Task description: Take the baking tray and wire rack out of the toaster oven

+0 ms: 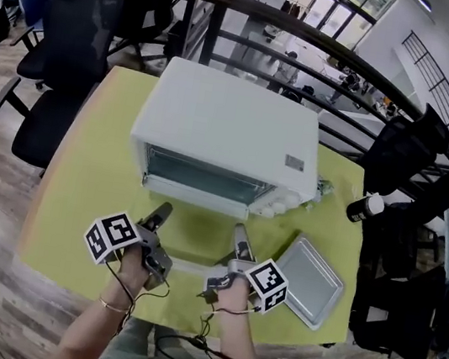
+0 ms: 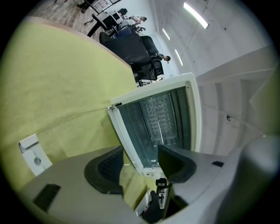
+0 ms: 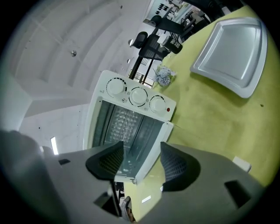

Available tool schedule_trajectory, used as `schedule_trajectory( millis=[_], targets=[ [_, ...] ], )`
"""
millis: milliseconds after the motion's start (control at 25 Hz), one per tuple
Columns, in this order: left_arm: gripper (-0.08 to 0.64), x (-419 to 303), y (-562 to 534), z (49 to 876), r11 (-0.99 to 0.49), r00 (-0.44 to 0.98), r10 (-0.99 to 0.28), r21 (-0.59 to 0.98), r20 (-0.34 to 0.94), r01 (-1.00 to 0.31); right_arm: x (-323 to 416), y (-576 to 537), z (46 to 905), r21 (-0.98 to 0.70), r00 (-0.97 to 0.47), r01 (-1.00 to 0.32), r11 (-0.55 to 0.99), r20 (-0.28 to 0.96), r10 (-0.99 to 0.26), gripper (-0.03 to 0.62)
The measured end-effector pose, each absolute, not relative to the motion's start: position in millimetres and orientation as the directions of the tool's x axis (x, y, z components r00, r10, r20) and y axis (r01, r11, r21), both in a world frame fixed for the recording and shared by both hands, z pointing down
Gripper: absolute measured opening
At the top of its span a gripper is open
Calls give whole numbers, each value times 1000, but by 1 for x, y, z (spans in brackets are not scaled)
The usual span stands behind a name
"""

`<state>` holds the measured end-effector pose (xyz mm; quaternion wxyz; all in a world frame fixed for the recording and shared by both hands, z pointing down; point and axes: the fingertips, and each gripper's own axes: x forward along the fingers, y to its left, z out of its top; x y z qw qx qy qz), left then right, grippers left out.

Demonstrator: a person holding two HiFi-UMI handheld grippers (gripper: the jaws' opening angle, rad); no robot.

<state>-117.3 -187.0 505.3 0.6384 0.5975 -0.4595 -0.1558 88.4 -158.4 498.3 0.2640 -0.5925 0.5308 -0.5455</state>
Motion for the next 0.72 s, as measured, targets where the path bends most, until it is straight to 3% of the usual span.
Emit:
schedule_trajectory(
  millis=[720],
  targets=[
    [230, -103, -246, 513, 139, 546, -793, 953, 271, -271, 82, -206, 514, -916, -145, -323, -236, 295, -945, 238]
  ],
)
